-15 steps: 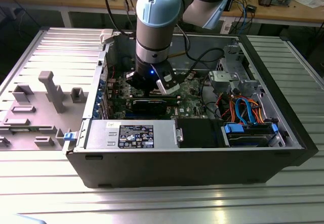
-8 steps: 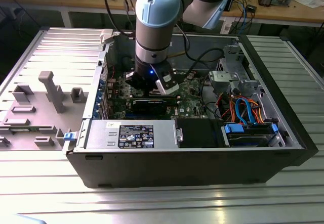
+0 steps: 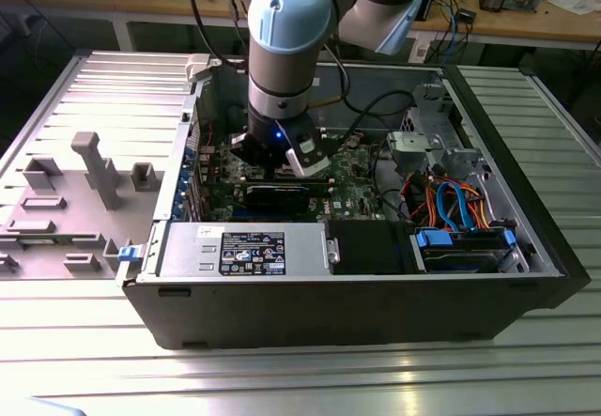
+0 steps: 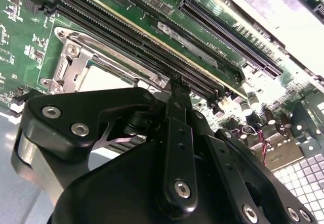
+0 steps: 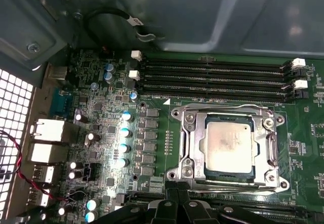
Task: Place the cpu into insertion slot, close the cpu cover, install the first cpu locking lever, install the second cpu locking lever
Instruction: 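Install the second cpu locking lever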
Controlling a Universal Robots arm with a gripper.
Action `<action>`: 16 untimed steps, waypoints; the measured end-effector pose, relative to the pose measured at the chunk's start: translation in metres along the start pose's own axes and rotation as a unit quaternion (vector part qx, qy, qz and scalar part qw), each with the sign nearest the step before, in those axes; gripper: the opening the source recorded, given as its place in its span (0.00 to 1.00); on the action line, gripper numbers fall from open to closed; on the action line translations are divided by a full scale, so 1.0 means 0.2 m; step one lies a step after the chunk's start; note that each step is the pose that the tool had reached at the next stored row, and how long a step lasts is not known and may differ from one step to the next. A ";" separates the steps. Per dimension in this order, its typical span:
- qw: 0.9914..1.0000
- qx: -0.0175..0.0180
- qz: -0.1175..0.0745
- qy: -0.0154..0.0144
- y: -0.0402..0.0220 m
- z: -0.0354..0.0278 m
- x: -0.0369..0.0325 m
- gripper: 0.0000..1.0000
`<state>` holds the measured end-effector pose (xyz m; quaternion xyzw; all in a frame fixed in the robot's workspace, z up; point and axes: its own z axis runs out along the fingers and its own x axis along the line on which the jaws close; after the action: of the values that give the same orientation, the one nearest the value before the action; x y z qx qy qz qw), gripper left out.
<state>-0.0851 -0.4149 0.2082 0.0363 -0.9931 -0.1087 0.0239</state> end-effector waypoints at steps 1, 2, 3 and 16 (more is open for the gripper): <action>1.000 -0.001 0.000 0.000 0.000 0.001 0.001 0.11; 1.000 -0.003 0.000 0.000 0.000 0.002 0.002 0.11; 1.000 -0.004 0.000 0.000 -0.001 0.004 0.004 0.11; 1.000 -0.018 0.000 -0.001 -0.009 0.049 0.012 0.11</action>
<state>-0.0879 -0.4147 0.1984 0.0359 -0.9911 -0.1263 0.0232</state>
